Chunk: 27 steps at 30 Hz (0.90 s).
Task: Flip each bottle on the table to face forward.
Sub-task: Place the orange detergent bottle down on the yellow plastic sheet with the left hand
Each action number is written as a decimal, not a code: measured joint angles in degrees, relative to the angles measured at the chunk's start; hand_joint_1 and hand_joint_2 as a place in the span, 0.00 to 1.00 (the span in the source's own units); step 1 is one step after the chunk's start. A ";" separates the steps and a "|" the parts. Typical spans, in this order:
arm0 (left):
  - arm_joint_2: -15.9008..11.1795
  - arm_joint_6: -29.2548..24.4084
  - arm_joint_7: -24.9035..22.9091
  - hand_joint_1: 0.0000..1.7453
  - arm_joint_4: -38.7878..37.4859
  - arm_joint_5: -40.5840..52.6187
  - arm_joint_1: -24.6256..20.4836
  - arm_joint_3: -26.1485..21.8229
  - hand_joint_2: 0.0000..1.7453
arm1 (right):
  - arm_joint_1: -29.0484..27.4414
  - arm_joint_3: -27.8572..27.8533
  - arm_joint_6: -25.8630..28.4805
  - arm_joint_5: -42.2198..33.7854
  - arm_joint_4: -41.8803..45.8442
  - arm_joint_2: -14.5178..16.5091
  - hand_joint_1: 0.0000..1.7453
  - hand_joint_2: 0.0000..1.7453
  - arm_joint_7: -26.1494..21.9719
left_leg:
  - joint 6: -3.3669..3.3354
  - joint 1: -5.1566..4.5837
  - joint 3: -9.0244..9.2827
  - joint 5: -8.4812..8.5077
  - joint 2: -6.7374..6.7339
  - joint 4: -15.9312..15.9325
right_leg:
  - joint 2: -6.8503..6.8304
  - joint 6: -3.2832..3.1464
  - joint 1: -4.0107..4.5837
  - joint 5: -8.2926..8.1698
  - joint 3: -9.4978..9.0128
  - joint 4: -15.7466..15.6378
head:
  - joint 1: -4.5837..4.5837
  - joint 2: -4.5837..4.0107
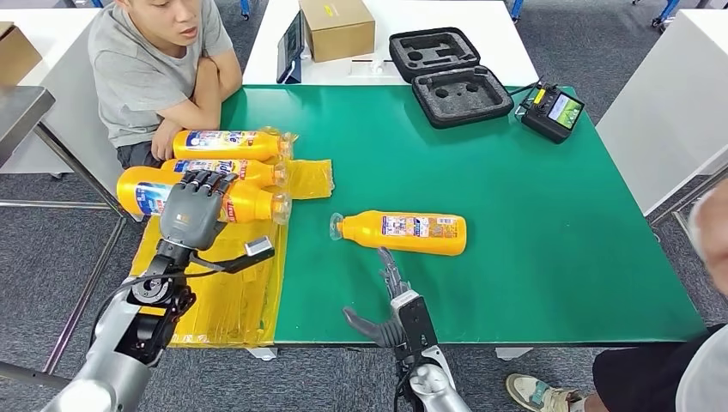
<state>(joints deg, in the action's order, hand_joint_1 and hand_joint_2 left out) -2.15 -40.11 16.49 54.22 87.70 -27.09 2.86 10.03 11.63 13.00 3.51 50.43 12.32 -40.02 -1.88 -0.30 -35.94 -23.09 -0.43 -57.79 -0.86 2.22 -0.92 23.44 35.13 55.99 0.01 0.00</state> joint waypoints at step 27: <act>-3.14 0.79 -7.98 1.00 -28.04 0.05 -11.61 9.61 1.00 | 0.13 3.09 -0.02 0.64 -0.22 1.17 0.00 1.00 0.00 | 0.02 0.00 -0.02 0.02 -0.02 0.00 | 0.03 0.00 0.00 -0.01 0.00 0.01 | -0.02 0.00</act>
<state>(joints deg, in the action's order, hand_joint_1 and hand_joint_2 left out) -5.29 -39.32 8.51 26.18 87.75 -38.71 12.47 10.16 14.72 12.98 4.15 50.21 13.50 -40.02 -1.86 -0.31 -35.96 -23.07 -0.44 -57.79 -0.83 2.22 -0.92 23.44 35.13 56.00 -0.01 0.00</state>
